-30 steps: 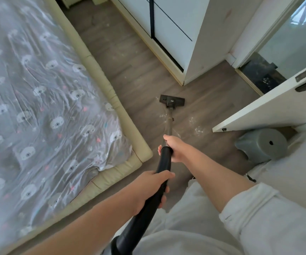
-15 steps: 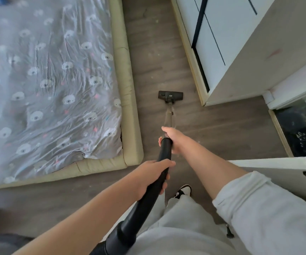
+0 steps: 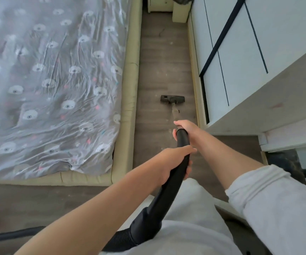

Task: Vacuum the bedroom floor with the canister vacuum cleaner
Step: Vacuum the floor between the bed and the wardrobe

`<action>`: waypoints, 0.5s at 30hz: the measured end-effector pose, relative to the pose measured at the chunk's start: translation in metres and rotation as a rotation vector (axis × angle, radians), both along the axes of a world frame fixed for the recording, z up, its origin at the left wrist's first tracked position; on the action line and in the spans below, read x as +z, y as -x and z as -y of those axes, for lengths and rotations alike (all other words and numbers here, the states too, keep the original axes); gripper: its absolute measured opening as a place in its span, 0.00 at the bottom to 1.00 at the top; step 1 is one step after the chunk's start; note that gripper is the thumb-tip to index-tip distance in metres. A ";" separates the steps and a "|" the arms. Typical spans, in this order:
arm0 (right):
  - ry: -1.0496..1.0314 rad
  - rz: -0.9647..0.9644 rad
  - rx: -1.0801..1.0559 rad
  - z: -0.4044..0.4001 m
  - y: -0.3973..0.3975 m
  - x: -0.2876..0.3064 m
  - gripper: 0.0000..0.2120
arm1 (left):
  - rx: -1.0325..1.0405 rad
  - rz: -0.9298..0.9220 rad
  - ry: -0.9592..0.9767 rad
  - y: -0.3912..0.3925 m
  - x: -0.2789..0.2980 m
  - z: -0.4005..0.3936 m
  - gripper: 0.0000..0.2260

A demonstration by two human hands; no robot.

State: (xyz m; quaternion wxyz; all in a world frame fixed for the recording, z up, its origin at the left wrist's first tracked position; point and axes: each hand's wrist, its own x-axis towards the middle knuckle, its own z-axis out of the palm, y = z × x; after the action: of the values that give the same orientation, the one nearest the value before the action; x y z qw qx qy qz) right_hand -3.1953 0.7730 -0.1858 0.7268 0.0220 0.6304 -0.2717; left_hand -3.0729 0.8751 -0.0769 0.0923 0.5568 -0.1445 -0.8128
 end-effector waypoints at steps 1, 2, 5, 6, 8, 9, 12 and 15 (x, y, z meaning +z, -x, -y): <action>0.000 -0.003 0.022 0.008 0.004 0.000 0.12 | -0.001 -0.026 0.012 0.001 0.003 0.007 0.10; 0.004 0.002 0.030 0.023 0.009 0.000 0.12 | -0.001 -0.051 0.034 0.003 0.004 0.018 0.12; 0.002 0.013 0.089 0.056 0.018 -0.004 0.10 | 0.008 -0.087 0.070 -0.005 -0.003 0.038 0.21; -0.006 0.019 0.134 0.068 0.021 -0.006 0.09 | 0.008 -0.103 0.048 -0.009 -0.010 0.044 0.24; 0.006 0.005 0.142 0.083 0.026 -0.013 0.08 | -0.012 -0.096 0.013 -0.025 -0.022 0.048 0.27; -0.001 -0.001 0.152 0.093 0.029 -0.018 0.08 | -0.006 -0.026 0.031 -0.033 -0.031 0.051 0.27; 0.000 -0.006 0.160 0.111 0.037 -0.032 0.08 | -0.057 0.328 0.143 -0.065 -0.055 0.052 0.21; -0.006 -0.011 0.163 0.125 0.040 -0.038 0.08 | -0.029 0.569 0.076 -0.103 -0.089 0.026 0.13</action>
State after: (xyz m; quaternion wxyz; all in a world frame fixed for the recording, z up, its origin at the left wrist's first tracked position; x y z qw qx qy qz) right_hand -3.2350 0.6484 -0.2236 0.7430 -0.0286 0.6348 -0.2100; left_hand -2.9696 0.8490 -0.1658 0.0571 0.7565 -0.2032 -0.6190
